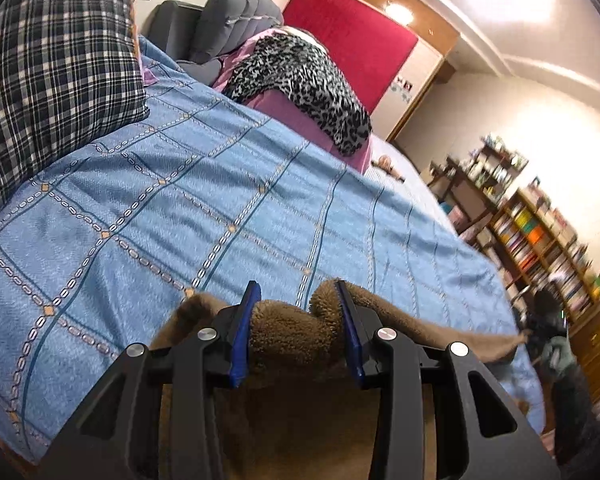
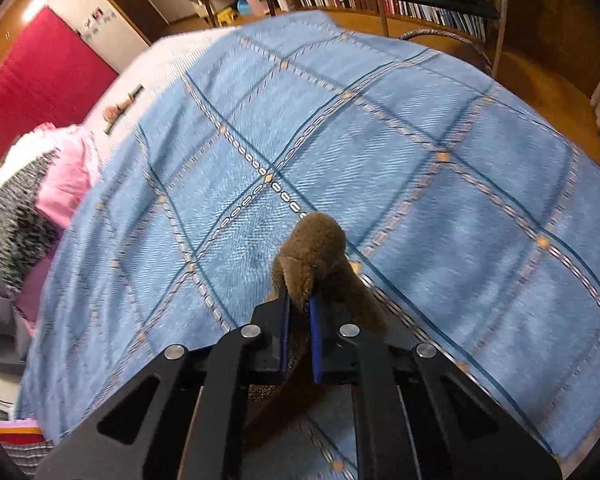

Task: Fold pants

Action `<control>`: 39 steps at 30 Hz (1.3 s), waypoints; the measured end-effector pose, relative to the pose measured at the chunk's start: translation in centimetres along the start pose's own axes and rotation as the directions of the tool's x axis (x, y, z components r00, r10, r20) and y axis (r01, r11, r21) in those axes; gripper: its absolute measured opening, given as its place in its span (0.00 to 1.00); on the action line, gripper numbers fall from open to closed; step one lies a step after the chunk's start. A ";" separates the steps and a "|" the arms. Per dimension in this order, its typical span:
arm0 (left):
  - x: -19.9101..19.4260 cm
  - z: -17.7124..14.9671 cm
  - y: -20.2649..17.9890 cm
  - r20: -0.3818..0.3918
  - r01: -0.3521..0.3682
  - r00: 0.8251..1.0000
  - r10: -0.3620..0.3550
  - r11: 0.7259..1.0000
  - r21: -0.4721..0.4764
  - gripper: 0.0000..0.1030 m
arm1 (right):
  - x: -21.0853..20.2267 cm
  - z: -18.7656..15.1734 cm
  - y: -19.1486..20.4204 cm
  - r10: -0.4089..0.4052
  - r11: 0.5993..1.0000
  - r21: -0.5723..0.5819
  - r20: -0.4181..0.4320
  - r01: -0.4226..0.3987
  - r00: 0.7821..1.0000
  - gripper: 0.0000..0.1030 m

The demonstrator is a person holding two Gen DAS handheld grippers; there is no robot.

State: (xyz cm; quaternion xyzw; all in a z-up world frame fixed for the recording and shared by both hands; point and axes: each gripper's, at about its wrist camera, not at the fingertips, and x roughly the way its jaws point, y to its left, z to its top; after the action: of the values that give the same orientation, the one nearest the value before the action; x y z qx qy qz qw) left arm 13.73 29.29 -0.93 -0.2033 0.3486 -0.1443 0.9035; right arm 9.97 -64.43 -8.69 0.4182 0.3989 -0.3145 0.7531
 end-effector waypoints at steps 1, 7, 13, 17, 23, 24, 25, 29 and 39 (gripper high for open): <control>0.0 0.2 0.4 0.009 0.012 1.000 -0.012 1.000 -0.020 0.37 | -1.0 -0.3 -0.5 0.012 1.000 0.005 0.004 -0.012 1.000 0.08; -1.0 0.8 2.3 0.055 0.071 0.996 -0.065 0.991 -0.111 0.36 | -7.1 -3.3 -5.0 0.098 0.995 0.032 0.050 -0.100 0.994 0.08; -4.2 -0.8 3.1 0.086 0.094 0.993 -0.086 0.991 -0.092 0.36 | -11.7 -8.5 -10.6 0.141 0.986 0.075 0.081 -0.147 0.987 0.08; -6.5 -2.4 4.0 0.098 0.086 0.992 -0.078 0.993 -0.081 0.36 | -14.3 -12.7 -14.5 0.150 0.982 0.102 0.102 -0.160 0.983 0.08; -8.8 -5.6 6.3 0.132 0.086 0.989 -0.072 0.991 -0.105 0.24 | -14.6 -18.2 -19.3 0.118 0.983 0.133 0.093 -0.130 0.989 0.08; -9.1 -6.0 6.9 0.140 0.086 0.988 -0.070 0.989 -0.116 0.24 | -14.1 -18.8 -20.0 0.112 0.983 0.139 0.084 -0.123 0.990 0.08; -9.3 -6.4 7.3 0.143 0.084 0.988 -0.065 0.988 -0.127 0.24 | -13.7 -19.3 -20.7 0.111 0.981 0.150 0.074 -0.121 0.991 0.08; -8.8 -7.8 9.2 0.092 0.044 0.995 -0.027 0.981 -0.189 0.27 | -11.9 -20.2 -21.9 0.115 0.974 0.189 0.051 -0.122 0.992 0.08; -6.9 -10.6 10.7 -0.082 0.038 0.994 -0.073 0.929 -0.369 0.72 | -10.5 -19.8 -21.3 0.149 0.972 0.177 0.045 -0.155 0.988 0.08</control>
State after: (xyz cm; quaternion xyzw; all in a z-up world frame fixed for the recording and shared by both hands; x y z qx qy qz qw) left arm 2.75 38.63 -9.11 -0.3710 0.4056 -0.1114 0.8279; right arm -19.03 -55.12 -14.29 0.5090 0.3238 -0.2973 0.7401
